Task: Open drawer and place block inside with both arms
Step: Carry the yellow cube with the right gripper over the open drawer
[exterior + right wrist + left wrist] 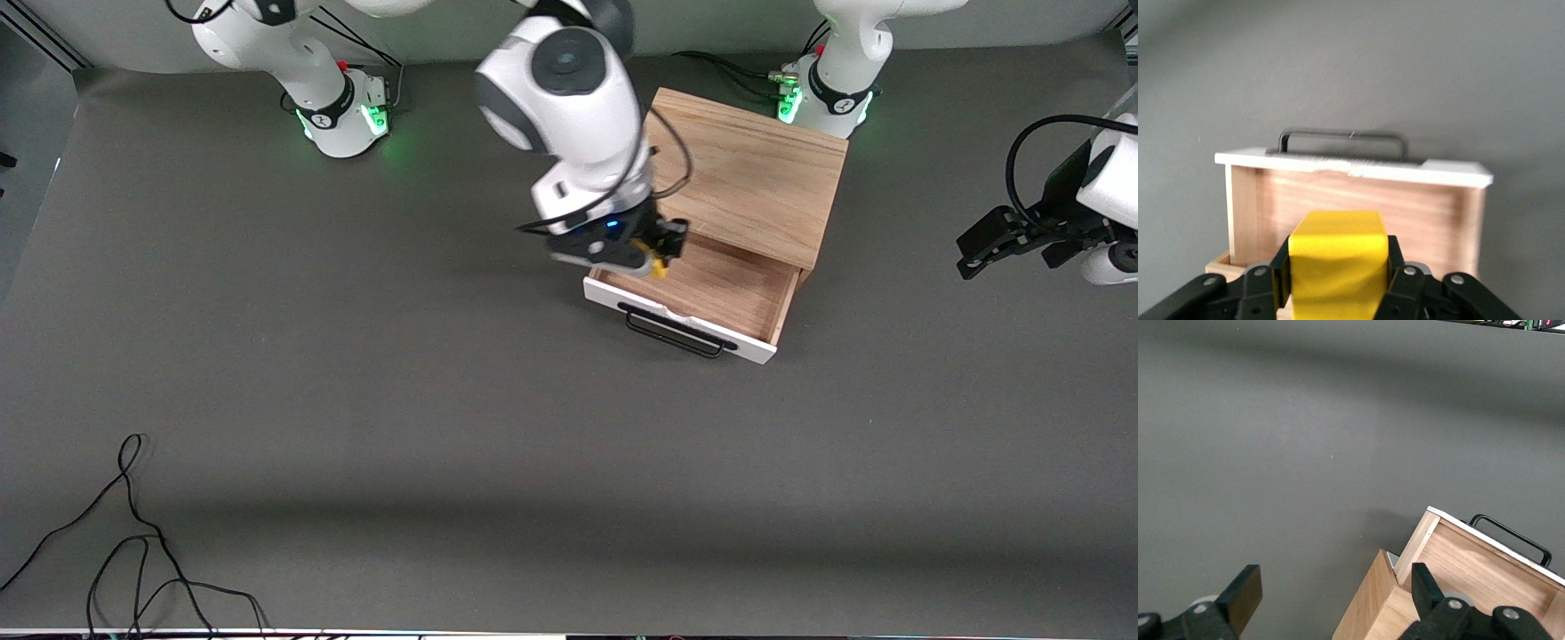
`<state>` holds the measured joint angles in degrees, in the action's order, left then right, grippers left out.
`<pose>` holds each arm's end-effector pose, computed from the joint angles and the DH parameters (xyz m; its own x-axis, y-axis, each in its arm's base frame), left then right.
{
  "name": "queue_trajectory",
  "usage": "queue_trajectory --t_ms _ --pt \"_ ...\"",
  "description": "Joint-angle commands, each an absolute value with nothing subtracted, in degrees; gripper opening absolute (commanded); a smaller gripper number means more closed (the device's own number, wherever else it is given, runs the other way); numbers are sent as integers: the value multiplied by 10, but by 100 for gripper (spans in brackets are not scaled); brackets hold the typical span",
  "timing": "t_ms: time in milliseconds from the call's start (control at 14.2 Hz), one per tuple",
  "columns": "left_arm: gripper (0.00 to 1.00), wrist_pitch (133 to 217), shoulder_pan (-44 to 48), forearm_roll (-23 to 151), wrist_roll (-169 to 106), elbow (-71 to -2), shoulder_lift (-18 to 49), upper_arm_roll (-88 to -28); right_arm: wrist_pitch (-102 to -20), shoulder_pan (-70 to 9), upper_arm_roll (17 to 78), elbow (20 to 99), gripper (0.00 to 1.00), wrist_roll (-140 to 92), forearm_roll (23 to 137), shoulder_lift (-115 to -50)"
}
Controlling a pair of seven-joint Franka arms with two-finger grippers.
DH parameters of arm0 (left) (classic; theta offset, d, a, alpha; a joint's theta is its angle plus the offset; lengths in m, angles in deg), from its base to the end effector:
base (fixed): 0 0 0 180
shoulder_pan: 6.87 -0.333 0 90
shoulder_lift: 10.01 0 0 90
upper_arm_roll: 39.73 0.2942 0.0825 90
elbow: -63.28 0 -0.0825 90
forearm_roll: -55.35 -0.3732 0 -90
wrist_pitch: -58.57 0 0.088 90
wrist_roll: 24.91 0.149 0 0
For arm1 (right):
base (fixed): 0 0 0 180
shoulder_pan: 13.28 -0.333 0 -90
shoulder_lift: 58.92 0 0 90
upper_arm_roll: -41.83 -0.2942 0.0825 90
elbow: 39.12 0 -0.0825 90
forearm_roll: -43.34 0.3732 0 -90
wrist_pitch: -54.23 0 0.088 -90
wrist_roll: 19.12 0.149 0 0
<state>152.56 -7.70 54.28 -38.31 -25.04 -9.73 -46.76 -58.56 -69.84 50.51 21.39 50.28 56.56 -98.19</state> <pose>0.5537 -0.0573 0.5784 0.9876 0.1246 0.0956 0.1247 -0.9922 0.0042 0.4612 0.5937 0.4054 0.9243 -0.3793 -0.0429 -0.3769 -0.8891 -0.2597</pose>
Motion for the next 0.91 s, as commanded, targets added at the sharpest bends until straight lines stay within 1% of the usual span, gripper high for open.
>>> queue_trajectory --t_ms 0,352,844 --pt "100 1523 -82 550 -374 -253 -97 -469 -601 -708 515 180 17 523 567 -1022" --pt "100 1505 -82 554 -371 -254 -97 -469 -622 -719 514 181 17 523 568 -1056" --pt "100 1505 -89 557 -370 -257 -101 -468 -635 -730 514 184 17 539 568 -1088"
